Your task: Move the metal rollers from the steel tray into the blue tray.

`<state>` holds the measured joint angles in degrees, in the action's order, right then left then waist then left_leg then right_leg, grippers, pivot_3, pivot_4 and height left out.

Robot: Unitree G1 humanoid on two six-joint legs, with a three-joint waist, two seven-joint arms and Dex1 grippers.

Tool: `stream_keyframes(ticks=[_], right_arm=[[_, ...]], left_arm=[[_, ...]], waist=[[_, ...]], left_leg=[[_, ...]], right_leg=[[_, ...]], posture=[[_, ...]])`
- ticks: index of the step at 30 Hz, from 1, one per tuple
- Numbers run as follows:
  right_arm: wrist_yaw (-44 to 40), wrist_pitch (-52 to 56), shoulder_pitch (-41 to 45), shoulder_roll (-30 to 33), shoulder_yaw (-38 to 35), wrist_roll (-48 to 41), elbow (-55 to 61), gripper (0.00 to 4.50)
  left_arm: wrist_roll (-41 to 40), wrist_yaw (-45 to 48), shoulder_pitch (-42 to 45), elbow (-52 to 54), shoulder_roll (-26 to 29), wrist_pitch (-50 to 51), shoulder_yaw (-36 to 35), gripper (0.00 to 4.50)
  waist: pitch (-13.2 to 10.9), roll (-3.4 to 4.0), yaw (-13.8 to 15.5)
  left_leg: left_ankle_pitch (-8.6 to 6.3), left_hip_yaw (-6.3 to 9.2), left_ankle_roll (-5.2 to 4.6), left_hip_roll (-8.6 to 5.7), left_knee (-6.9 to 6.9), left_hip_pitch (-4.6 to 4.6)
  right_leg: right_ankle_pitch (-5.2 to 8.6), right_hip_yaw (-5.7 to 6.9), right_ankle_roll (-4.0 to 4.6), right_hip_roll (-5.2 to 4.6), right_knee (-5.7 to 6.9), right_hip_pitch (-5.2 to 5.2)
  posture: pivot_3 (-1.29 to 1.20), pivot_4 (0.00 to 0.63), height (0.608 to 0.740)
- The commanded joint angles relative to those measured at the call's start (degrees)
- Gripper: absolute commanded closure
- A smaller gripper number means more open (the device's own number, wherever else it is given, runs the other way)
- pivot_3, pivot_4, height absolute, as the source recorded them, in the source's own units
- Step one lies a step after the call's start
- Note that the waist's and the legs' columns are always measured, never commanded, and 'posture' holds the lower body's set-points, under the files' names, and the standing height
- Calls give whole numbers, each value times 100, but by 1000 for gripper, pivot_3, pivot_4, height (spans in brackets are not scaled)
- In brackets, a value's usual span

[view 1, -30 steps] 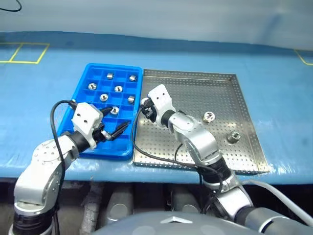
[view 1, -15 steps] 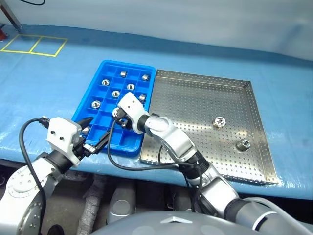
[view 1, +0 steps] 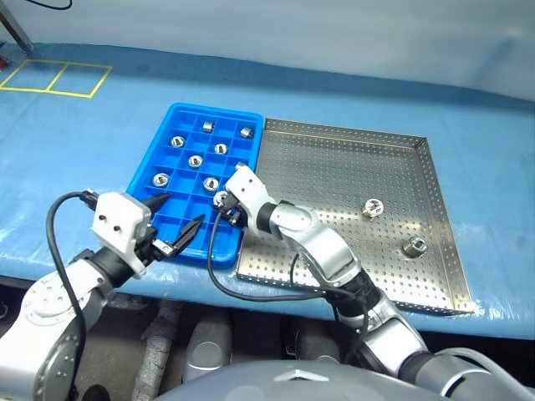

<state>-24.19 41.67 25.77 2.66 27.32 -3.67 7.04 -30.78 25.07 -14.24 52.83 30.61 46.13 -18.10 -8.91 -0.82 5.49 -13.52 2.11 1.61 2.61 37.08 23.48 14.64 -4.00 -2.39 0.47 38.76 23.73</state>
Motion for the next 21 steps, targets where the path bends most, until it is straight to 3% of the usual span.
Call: stream_keyframes(ticks=[1,4,5,6,13,18,21], right_arm=[[-222,211,-125,36,85,-174,336,2690],[-237,190,-137,124,198,-68,333,2690],[-143,201,-132,104,196,-11,282,1978],[21,129,-138,43,137,56,206,1792],[521,-181,-276,-118,-486,37,375,1792],[1101,-301,-810,-76,-1324,57,1215,1792],[1425,14,-1477,266,-1977,199,1951,1792]], left_arm=[[-78,-1,71,1,99,-45,28,514],[-98,12,111,-51,153,-62,60,514],[-104,7,133,-71,172,-63,77,514],[-117,20,169,-94,198,-73,101,514],[-142,174,636,-414,328,-140,396,514],[-102,359,1194,-725,337,-273,835,514],[-26,615,1802,-1194,257,-448,1367,514]], waist=[[0,0,-1],[0,0,-7],[0,0,-11],[0,0,-12],[0,-1,-32],[0,-1,-129],[1,-1,-202]], left_leg=[[0,1,0,0,0,0],[0,1,0,0,0,0],[0,0,1,0,1,0],[0,0,1,0,1,-1],[12,1,21,-2,7,-1],[12,-1,21,-4,7,8],[12,2,21,-4,3,8]], right_leg=[[1,1,0,0,-1,0],[3,1,1,-1,-2,-1],[6,1,4,-2,-2,-1],[9,1,8,-1,-2,-2],[16,1,14,-2,-1,-4],[13,-1,9,-4,-4,3],[-1,0,-11,-3,-4,3]], posture=[[295,150,740],[283,150,740],[280,150,740],[276,150,740],[197,150,740],[142,150,740],[60,150,740]])
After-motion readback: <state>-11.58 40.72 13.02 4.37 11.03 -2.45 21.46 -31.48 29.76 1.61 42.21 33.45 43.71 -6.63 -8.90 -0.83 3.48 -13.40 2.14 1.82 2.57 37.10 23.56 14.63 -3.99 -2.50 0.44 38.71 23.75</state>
